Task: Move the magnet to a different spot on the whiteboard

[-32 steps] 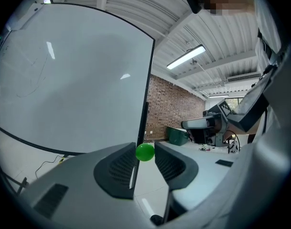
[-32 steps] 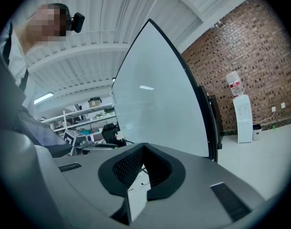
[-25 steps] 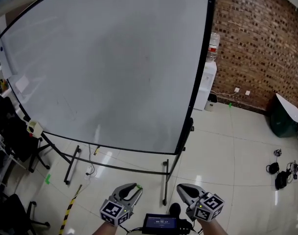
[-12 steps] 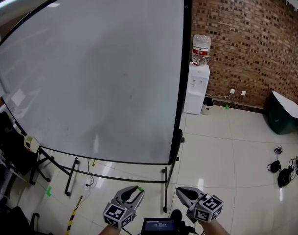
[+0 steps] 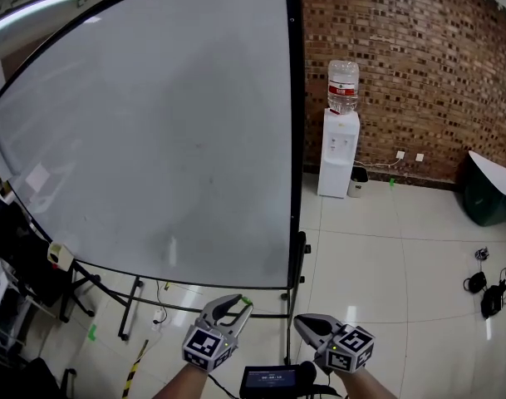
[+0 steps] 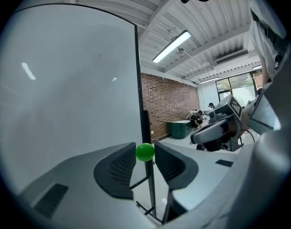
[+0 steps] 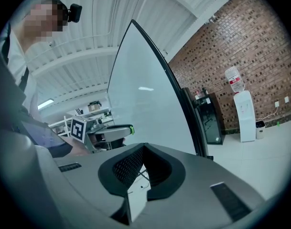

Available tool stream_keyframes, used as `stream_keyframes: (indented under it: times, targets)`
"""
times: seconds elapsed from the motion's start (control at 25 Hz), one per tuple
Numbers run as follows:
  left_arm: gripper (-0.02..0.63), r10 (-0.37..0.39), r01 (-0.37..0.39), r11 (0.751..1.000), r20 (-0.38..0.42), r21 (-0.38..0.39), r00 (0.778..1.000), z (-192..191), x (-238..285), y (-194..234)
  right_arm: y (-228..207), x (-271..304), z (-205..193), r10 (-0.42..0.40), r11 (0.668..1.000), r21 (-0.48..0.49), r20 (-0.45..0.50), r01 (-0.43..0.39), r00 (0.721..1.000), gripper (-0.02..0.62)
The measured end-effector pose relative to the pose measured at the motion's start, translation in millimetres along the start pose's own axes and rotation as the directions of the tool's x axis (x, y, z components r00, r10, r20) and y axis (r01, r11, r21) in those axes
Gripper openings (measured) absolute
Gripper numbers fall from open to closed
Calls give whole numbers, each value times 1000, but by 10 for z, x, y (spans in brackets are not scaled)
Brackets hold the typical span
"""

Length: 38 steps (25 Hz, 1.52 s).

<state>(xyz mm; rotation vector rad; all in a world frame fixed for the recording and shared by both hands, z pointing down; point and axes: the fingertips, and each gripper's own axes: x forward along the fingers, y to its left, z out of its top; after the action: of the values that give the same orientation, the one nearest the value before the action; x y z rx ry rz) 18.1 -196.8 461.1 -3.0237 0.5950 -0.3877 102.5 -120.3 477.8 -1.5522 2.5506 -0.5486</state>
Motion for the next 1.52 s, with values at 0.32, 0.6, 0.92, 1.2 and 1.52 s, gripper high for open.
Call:
stream_keyframes:
  times: [0.32,0.6,0.92,1.2,1.52]
  targets:
    - [147,59,-68,968,43,243,997,619,486,220,-277,3,117,-2,1000,6,15,2,1000,23]
    - [147,160,-172,919,64,355,985,1055,810,401,-525,24,291,-8,1000,4,36,8,999,21]
    - [147,325,-307,871,19,383,945,1266,1064,622,-645,94,460,29,1000,5,59,-29,998,21]
    - [146,412,-383,833,12,399,911,1300,1107,632,-748,86,486,44,999,10,59,-45,997,21]
    - [150,460,-423,796,20,433,888,1293,1178,659,-871,128,498,68,998,7,47,-68,997,23]
